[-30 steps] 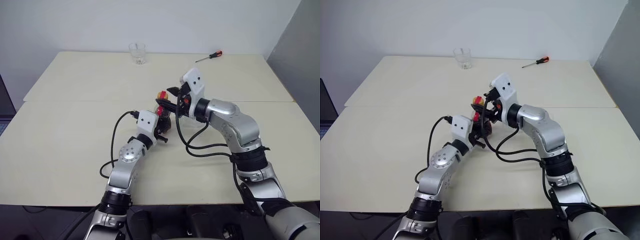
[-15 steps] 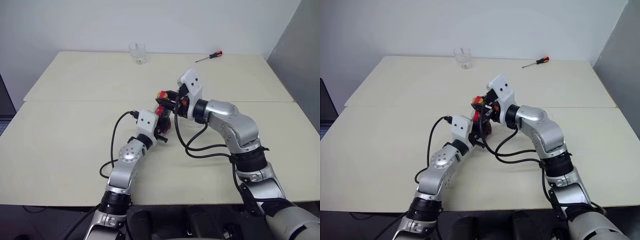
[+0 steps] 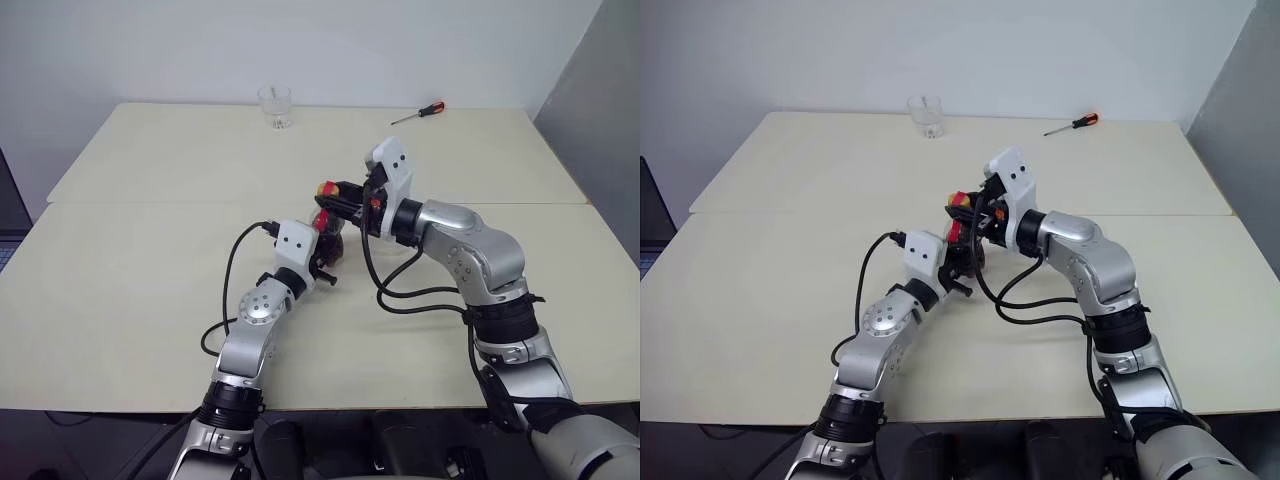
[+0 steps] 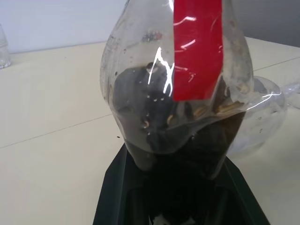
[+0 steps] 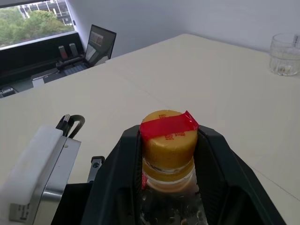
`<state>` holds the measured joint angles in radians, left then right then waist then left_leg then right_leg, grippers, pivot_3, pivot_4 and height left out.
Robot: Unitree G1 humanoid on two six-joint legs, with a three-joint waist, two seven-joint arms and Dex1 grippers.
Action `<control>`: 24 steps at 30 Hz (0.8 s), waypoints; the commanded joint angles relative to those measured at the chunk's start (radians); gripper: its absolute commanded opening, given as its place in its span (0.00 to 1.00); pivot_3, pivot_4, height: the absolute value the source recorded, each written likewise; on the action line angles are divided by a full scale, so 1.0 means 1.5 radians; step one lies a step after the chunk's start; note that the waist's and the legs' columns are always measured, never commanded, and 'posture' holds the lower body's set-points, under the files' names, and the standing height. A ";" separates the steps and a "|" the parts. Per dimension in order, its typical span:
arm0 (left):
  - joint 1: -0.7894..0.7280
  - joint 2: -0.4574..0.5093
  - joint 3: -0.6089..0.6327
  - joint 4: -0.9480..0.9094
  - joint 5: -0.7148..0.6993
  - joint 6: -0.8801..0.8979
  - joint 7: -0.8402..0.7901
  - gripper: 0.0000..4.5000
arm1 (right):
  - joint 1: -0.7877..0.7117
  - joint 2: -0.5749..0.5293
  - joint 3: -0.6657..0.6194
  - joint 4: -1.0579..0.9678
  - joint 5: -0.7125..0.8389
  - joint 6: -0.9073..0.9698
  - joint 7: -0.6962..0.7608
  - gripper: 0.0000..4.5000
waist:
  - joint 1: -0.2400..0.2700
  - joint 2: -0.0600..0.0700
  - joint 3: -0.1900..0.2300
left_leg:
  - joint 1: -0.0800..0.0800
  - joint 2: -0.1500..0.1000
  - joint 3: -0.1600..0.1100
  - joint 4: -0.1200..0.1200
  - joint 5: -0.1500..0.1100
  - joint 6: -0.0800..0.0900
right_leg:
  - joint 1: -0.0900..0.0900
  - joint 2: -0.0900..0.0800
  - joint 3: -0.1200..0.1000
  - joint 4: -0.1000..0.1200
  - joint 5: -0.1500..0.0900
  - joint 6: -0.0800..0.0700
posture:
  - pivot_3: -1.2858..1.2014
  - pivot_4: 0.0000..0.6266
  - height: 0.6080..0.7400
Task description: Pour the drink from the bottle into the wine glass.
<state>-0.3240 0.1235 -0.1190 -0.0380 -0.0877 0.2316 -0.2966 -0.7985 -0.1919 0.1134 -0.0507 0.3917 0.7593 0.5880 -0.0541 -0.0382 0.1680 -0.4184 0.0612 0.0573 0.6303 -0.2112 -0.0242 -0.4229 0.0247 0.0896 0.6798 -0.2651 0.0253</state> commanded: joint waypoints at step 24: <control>-0.009 0.000 0.004 -0.014 0.002 -0.009 0.002 0.16 | -0.002 0.011 -0.085 -0.018 0.092 0.030 -0.032 0.28 | 0.000 0.000 0.000 | 0.000 0.000 0.000 0.000 0.000 0.000 | 0.000 0.000 0.000 0.000 0.000 0.000 | 0.52 0.24 1.00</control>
<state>-0.3278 0.1230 -0.1223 -0.0428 -0.0877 0.2263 -0.2983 -0.7935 -0.1744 0.0484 -0.0478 0.4978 0.8211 0.5507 -0.0542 -0.0382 0.1680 -0.4184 0.0612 0.0573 0.6303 -0.2112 -0.0242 -0.4229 0.0248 0.0896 0.6798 -0.2653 0.0257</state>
